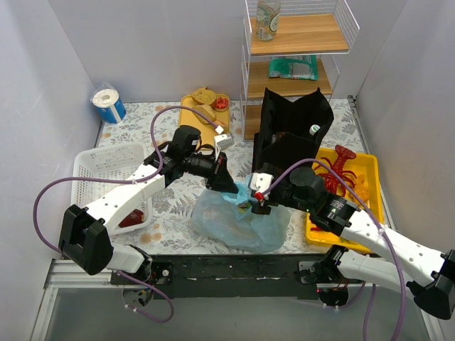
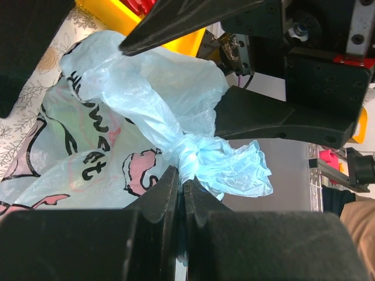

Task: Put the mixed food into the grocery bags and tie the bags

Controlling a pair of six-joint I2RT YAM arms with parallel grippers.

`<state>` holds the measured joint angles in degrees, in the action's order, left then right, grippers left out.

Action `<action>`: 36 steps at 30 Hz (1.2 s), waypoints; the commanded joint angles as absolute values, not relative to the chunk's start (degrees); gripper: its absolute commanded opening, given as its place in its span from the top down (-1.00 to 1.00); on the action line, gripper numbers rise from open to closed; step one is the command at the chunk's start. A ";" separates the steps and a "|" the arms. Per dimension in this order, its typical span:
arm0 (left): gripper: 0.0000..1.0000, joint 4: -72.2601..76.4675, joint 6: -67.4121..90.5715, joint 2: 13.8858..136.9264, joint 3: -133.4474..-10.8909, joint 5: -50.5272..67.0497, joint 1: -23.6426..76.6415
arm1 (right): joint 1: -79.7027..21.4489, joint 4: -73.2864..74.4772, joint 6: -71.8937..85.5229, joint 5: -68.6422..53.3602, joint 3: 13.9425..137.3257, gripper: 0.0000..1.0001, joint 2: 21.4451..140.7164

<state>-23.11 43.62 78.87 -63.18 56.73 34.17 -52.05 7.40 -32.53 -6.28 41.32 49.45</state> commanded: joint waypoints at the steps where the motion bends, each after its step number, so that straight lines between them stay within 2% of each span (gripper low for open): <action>1: 1.00 -25.49 40.96 77.96 -65.74 60.82 34.10 | -50.19 7.21 -34.80 -9.22 45.26 -0.85 51.50; 5: 1.00 -27.51 39.47 78.05 -65.83 61.43 34.98 | -47.38 6.68 -35.59 -15.09 46.31 -0.81 52.91; 8: 1.00 -28.91 38.06 78.48 -66.18 62.22 35.77 | -44.48 7.29 -35.77 -20.46 47.89 -0.71 53.87; 9: 1.00 -29.87 37.71 78.57 -66.79 62.23 36.03 | -43.69 7.38 -35.68 -22.22 48.25 -0.49 54.14; 12: 1.00 -31.54 36.30 79.54 -67.76 62.84 36.74 | -41.40 8.08 -34.81 -28.73 49.57 -0.17 54.84; 15: 1.00 -33.13 34.98 80.77 -68.64 63.28 37.88 | -40.69 9.83 -34.54 -31.99 50.62 -0.10 55.81; 18: 1.00 -33.84 34.37 81.82 -69.61 63.28 38.58 | -40.69 11.77 -34.80 -33.92 51.24 -0.14 57.21; 22: 1.00 -35.07 33.14 83.05 -70.75 64.07 39.02 | -40.69 10.20 -34.72 -35.76 50.19 -0.44 58.62; 25: 1.00 -36.12 31.82 84.02 -71.19 65.12 39.29 | -40.69 8.80 -34.37 -37.61 50.45 -0.44 60.46; 29: 1.00 -37.79 30.67 84.73 -72.07 64.87 39.81 | -40.69 7.82 -32.70 -39.81 51.24 0.01 62.40; 32: 1.00 -37.10 31.02 83.85 -71.72 63.46 39.90 | -40.69 9.04 -31.21 -39.99 52.38 0.48 63.46; 33: 1.00 -36.74 31.29 83.50 -71.37 63.02 39.90 | -40.69 9.57 -30.59 -39.56 52.73 0.97 63.72; 36: 1.00 -35.34 32.52 82.71 -71.02 60.48 39.90 | -40.69 10.54 -26.74 -34.38 53.70 0.97 63.37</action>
